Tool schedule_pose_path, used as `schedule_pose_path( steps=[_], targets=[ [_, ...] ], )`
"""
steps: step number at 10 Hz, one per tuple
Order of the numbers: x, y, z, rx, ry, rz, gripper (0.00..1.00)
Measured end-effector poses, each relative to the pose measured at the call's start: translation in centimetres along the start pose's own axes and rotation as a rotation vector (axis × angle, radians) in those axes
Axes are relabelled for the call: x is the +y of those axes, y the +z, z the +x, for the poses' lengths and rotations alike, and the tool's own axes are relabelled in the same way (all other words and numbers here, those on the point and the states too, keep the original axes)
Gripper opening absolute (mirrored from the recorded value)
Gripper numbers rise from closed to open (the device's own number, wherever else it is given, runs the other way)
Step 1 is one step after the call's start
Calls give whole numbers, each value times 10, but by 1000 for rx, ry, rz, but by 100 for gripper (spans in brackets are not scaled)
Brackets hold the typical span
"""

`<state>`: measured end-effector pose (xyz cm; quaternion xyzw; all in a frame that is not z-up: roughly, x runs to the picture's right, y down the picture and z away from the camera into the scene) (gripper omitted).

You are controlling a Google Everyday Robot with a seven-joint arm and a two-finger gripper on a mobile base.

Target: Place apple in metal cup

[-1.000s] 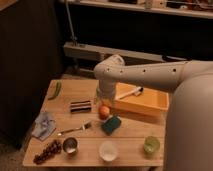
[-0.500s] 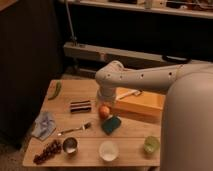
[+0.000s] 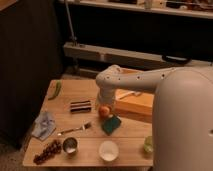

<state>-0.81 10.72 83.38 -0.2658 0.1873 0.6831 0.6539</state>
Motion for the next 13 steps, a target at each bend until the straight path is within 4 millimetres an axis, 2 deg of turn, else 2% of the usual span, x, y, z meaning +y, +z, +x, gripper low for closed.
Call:
schedule_pose_path(
  steps=[5,8,9,11,13],
  targets=[
    [4,38,1,59,-33,5,65],
    [14,57,-3,72,-67,34,65],
    [13,62,-6,72,-70,47,61],
    [13,65,-9,67,-75,62,40],
    [14,59,-8,52,-80,56,21]
  ],
)
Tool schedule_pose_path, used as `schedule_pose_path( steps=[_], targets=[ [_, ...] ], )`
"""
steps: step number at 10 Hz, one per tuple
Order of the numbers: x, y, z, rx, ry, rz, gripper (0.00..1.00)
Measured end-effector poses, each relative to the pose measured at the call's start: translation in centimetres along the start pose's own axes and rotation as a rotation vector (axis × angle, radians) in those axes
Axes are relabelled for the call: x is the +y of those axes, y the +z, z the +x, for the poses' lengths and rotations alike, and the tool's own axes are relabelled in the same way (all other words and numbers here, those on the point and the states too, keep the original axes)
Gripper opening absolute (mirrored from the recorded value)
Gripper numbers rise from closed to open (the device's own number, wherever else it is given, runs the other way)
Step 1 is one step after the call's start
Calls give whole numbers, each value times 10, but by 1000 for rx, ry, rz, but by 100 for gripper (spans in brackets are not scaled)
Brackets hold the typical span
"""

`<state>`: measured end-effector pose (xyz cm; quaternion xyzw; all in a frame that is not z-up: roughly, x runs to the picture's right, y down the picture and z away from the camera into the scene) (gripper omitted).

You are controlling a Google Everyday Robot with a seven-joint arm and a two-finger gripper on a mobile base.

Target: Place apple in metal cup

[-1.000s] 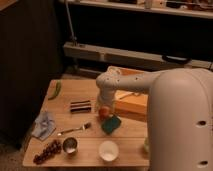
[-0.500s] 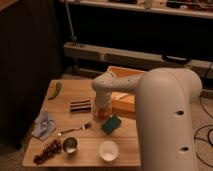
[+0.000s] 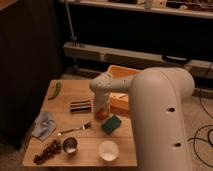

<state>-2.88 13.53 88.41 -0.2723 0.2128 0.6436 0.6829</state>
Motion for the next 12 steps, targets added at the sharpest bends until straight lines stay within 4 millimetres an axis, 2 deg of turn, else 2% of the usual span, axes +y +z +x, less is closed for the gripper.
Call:
schedule_pose_path(
  steps=[2,3,5,7,9,12],
  targets=[
    [10,-21,4,-18,-11,-20,4],
    [20,-41,7,-24,-28,-32,0],
    [41,-80,21,-22,-76,-48,0],
    [79,-103,50,12,-172,-61,0],
    [108,-112,75,54,-265,-55,0],
    [106,-112,77,61,-270,-46,0]
  ],
)
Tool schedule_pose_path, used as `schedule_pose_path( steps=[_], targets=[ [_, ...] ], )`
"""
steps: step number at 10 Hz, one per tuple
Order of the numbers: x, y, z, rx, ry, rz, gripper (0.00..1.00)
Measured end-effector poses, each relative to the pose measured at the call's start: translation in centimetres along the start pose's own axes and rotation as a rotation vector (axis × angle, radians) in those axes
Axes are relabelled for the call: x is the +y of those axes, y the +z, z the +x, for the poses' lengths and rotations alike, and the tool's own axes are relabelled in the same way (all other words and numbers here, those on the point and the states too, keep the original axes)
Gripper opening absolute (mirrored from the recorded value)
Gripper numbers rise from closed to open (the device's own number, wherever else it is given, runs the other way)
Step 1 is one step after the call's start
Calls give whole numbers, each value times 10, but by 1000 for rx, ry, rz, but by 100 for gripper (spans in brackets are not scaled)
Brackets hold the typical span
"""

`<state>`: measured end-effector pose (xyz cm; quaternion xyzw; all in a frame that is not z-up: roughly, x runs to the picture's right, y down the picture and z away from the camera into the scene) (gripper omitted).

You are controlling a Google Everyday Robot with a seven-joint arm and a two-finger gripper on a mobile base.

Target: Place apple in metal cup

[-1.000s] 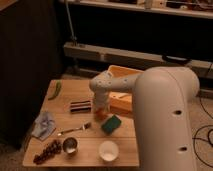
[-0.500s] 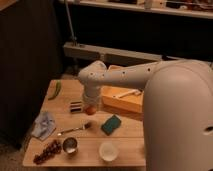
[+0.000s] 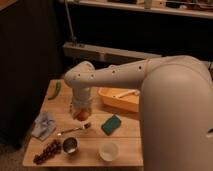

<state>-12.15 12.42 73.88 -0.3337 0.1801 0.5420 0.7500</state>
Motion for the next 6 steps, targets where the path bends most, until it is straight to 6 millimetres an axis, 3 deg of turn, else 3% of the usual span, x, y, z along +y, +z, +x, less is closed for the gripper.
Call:
schedule_pose_path(
  steps=[3,6],
  targets=[
    [3,0,1,-3,-15,-8,0],
    [33,-4,23,-15,-126,-39,0]
  ],
)
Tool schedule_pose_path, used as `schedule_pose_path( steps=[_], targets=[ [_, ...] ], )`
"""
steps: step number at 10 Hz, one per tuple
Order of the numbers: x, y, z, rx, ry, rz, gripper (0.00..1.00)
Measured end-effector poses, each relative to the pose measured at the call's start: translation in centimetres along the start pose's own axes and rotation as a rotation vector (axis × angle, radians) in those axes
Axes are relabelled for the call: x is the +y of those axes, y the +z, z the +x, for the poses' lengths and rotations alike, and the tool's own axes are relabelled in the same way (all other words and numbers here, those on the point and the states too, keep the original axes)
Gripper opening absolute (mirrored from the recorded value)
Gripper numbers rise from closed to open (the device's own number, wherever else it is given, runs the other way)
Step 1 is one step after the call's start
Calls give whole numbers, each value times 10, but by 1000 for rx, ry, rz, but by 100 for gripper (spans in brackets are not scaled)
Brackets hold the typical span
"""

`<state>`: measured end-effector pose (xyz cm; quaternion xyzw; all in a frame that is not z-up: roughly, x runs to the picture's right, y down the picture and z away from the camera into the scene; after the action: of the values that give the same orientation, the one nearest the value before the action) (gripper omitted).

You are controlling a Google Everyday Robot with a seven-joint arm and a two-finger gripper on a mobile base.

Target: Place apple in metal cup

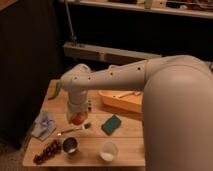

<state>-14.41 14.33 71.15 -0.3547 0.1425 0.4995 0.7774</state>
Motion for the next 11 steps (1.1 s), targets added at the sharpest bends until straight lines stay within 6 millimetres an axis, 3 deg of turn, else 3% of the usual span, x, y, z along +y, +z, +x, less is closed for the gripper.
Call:
schedule_pose_path(
  steps=[2,6,11],
  targets=[
    [26,-4,21,-11,-101,-87,0],
    [50,-6,36,9,-219,-159,0],
    [62,5,63,58,-291,-190,0]
  ],
)
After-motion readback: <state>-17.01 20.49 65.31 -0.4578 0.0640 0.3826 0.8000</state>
